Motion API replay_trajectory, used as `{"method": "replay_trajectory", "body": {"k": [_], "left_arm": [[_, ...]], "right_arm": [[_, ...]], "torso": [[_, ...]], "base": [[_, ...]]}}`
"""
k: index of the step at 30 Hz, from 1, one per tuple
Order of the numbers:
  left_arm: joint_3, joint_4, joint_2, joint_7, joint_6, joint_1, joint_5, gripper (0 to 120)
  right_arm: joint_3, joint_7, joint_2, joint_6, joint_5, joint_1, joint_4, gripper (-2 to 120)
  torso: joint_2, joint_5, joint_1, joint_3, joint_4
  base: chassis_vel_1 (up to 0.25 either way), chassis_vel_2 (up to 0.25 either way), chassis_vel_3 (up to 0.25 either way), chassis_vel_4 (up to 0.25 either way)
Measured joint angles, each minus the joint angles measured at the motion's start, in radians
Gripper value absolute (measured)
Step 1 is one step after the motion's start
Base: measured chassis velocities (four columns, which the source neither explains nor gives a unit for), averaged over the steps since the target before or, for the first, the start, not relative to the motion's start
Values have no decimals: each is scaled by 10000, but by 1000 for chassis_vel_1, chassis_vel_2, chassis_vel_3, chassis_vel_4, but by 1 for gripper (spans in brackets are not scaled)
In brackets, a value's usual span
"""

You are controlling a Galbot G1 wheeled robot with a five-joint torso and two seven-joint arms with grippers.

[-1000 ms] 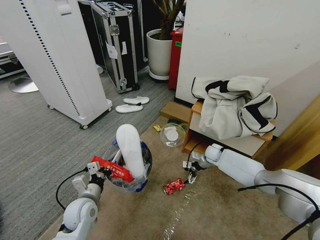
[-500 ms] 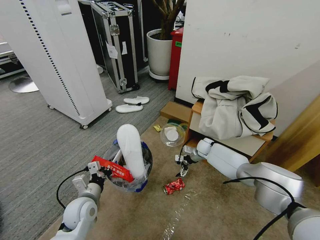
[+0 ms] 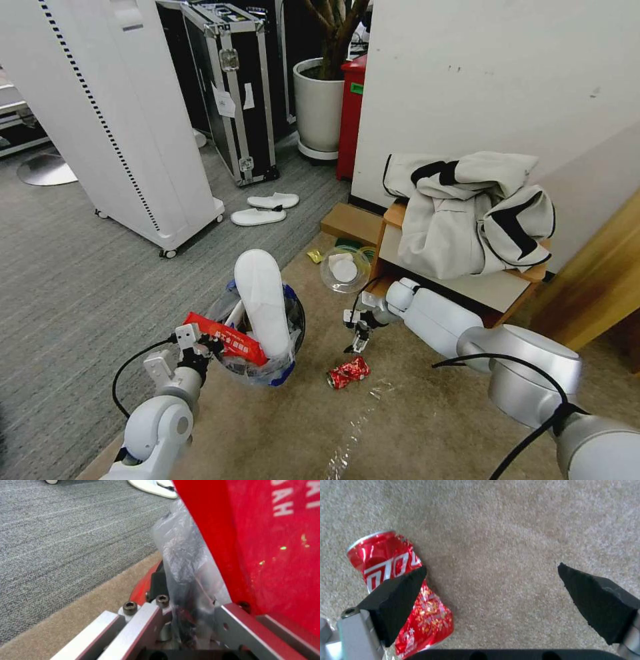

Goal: Pick up the trash bin and place the garbage on the floor into it.

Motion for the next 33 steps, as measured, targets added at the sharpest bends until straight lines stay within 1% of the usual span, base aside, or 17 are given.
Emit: {"method": "replay_trajectory", "body": {"k": [9,19,23,24,26,27,28,29,33], "left_arm": [[1,2,-59,8,-2,1,26,1],[-11,18,-117,8,-3,17,87,1],[-10,24,-192,4,-2,28,151,1],[-8,24,-244,1,-2,31,188,1],[-5,24,-265,0,-2,32,209,1],[7,24,-310,-8,-3,32,273,1],[7,24,-310,-8,-3,32,273,1],[35,24,-341,-13,-2,35,345,1],[104,23,-384,-59,28,-4,489,1]], "right_arm": [[-31,84,49,-162,66,-82,144,100],[-34,212,-32,-487,274,-210,678,100],[-24,388,-207,-594,460,-273,999,100],[-7,534,-359,-650,584,-328,1200,100],[0,576,-425,-669,615,-350,1273,100],[45,639,-627,-700,654,-412,1446,100],[45,639,-627,-700,654,-412,1446,100],[196,733,-836,-727,671,-503,1598,100],[593,900,-1046,-741,723,-700,1693,100]], "torso": [[0,0,0,0,0],[0,1,0,0,1],[0,1,0,0,1],[1,1,0,0,1],[0,1,0,0,0],[0,2,0,0,-1],[0,2,0,0,-1],[0,1,0,0,-1],[0,2,0,0,-1]], "base": [[0,0,0,0],[0,0,0,0],[0,0,0,0],[0,0,0,0],[0,0,0,0],[0,0,0,0],[0,0,0,0],[0,0,0,0],[0,0,0,0]]}}
